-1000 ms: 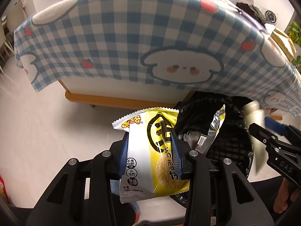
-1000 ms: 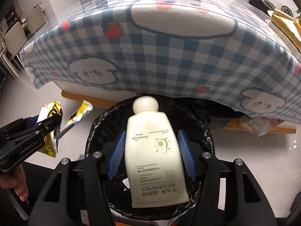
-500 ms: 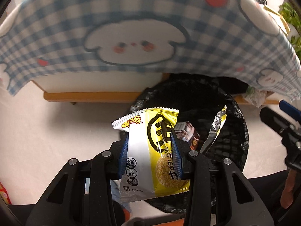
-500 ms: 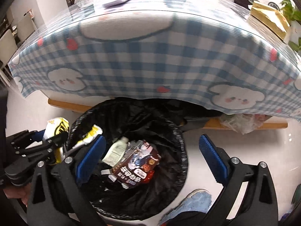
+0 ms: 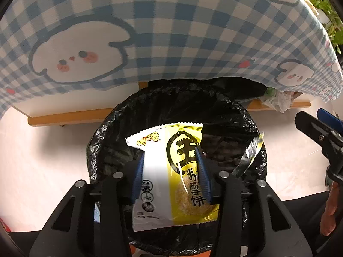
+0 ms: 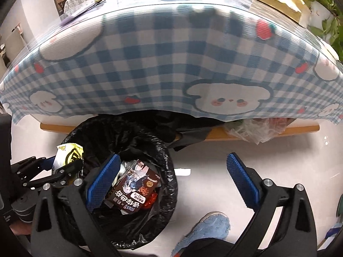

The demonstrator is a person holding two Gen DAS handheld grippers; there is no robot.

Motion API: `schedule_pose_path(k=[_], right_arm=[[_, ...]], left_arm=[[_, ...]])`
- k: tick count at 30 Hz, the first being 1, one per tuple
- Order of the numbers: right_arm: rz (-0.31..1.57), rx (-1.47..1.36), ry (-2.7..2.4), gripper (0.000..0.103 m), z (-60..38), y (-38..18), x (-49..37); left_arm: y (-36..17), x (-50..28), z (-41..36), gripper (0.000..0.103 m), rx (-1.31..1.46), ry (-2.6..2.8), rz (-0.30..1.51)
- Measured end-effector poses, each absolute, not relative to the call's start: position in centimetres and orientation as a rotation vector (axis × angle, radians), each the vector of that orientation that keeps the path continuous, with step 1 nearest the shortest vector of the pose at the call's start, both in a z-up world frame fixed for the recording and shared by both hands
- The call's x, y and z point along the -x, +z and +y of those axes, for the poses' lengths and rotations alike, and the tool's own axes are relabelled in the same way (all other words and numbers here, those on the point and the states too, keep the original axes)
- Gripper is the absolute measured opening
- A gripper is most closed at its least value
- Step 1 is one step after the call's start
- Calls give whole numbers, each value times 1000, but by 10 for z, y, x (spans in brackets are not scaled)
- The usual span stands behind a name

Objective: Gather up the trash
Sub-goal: 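Open both tools to drop the lotion tube and yellow packet into the bin, then raise both tools from the bin back over the table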

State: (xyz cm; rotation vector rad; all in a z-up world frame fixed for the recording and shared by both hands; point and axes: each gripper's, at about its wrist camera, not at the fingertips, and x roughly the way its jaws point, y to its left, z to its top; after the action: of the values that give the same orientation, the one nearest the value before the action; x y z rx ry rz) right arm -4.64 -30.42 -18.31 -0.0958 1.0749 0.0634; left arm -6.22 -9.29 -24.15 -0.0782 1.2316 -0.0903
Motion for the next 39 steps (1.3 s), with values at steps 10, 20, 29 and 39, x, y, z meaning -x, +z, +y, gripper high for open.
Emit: schedule_pose_path(k=[10,20,29,39], right_arm=[[1064,97,66,95,-306,-178,39],[996,95,68,95,-305,-140,40],[893,77,39,95,-317,-77,28],[853,91,46,95,-321,-27,-12]], left_arm=[[-236,59,-103,87,39,-61,1217],[-168,59,-88,97,85,-30,1096],[-110,32,-87,97,99,-1,1015],[-69,-32,-106,97,61,31,979]])
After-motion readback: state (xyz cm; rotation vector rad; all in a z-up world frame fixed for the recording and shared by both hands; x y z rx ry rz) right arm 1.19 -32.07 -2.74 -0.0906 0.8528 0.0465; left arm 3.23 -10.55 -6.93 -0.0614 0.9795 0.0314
